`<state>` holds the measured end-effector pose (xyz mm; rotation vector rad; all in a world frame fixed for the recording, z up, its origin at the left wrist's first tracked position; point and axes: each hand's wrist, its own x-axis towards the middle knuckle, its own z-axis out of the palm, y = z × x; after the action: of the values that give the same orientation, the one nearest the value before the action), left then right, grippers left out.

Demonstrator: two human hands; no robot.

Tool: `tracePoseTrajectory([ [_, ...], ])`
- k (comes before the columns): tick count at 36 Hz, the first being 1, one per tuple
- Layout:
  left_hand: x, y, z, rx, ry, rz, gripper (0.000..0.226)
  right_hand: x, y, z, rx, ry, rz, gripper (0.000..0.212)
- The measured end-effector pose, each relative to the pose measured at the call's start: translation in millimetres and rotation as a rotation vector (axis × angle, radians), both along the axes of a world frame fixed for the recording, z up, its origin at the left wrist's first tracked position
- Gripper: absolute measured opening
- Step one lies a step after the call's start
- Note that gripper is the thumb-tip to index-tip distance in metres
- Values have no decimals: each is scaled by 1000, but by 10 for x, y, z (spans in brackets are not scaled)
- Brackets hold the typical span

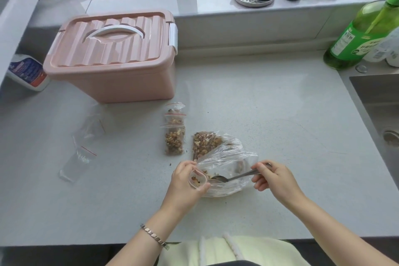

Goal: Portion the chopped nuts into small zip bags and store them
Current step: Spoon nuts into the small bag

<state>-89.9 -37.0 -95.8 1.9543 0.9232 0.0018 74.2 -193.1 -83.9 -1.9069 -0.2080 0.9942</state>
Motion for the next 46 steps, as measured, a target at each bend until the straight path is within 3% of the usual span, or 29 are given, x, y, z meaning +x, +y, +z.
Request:
tracePoseTrajectory([
  [6,4,-3,20,5,-17,24,22,-119,42,-94,31,260,-175,22],
  [13,20,39,40,29,-22,35,21,-15,-82,-50,50,343,-294,24],
  [25,79,9,73,28,-74,69,24,216,-232,246,130,265,-323,23],
  [39,134,-31,90,62,-110,63,21,278,-194,779,210,110,-176,25],
  [46,209,-88,101,101,-133,13,34,122,-29,1028,288,-51,-126,25],
])
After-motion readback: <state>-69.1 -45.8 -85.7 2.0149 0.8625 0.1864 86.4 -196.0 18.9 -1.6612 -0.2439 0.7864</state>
